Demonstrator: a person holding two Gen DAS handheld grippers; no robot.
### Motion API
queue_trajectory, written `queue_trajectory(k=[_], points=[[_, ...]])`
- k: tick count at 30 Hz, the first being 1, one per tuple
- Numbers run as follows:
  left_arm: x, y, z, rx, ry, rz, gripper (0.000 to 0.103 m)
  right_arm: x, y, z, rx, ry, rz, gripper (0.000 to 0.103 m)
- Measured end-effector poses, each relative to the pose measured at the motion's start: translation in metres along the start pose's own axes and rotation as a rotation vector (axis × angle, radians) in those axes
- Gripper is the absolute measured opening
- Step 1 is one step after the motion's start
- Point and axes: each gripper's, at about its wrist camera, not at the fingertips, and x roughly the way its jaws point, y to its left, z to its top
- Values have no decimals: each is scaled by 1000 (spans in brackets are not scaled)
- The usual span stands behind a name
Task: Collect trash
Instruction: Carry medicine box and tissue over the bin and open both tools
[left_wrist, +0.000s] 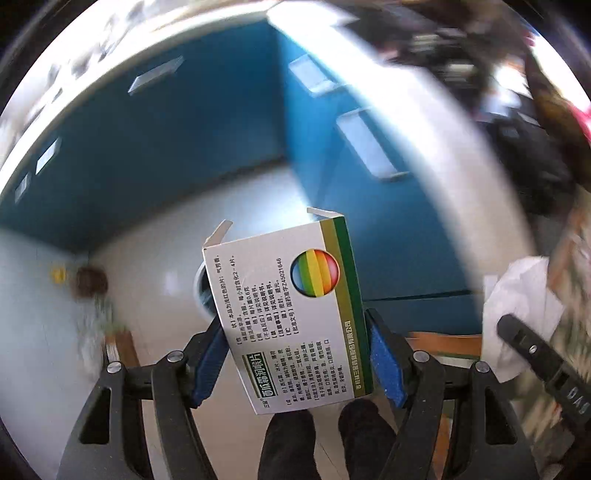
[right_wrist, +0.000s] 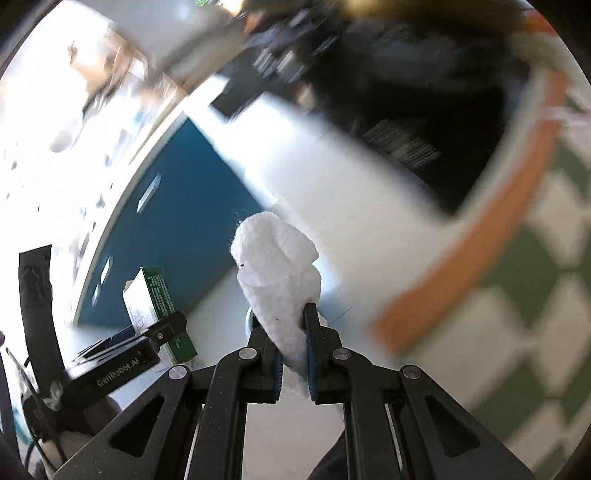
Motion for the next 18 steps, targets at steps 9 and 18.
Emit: queue_trajectory(k=[9,18], points=[[240,175,-21,-349,218,-119,68,284,41,-60,-80,269,13,10],[427,242,-42,-444,319,-165,68,515,25,-93,-189,366,-9,10]])
